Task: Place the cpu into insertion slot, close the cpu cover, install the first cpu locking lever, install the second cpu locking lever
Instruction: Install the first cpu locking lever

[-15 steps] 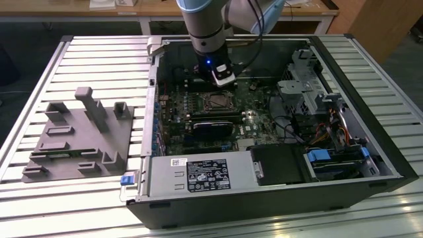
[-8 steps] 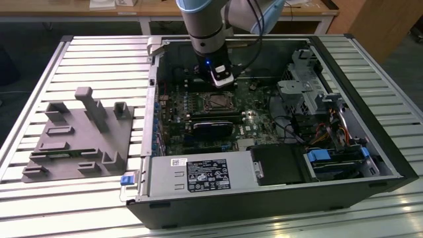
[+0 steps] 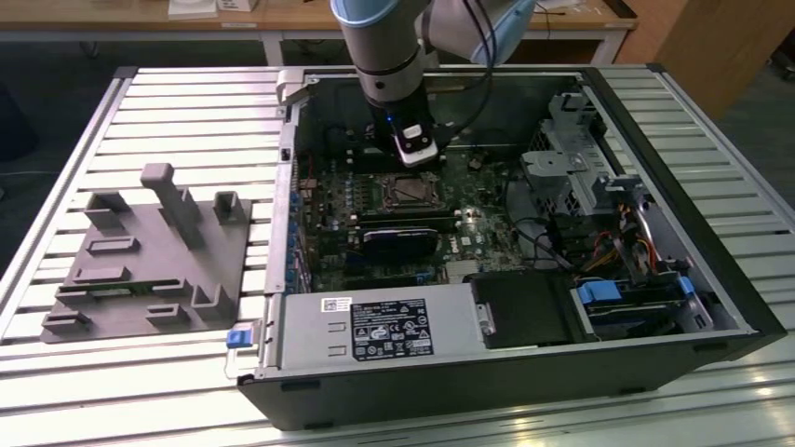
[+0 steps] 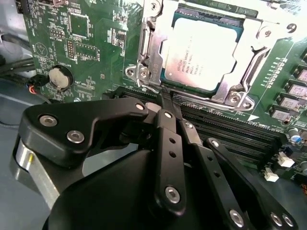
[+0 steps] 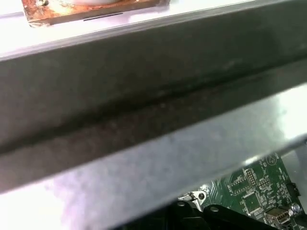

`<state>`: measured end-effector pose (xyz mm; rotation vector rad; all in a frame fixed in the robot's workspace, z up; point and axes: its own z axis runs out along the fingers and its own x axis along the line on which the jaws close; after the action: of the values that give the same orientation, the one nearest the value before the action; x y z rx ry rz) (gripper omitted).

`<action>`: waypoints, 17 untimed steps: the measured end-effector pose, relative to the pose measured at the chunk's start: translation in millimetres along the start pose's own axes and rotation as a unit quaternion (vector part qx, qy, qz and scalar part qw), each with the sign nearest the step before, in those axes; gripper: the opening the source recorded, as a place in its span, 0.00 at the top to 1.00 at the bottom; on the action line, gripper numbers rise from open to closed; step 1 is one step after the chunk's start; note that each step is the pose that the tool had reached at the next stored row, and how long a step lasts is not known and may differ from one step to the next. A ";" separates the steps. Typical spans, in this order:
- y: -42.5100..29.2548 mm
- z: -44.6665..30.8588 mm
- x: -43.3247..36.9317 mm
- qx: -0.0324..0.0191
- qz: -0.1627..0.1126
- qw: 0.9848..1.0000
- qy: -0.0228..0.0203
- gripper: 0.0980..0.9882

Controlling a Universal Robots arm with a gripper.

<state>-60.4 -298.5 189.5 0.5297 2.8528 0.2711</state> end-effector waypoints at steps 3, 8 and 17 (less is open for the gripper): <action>0.0 0.2 0.0 -0.007 0.001 1.000 0.003 0.99; 0.5 -0.5 -0.2 -0.008 0.001 1.000 0.003 0.99; 3.8 -15.5 -3.1 -0.008 0.001 1.000 0.003 0.99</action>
<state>-60.3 -298.3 205.7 0.5306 2.8529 0.2952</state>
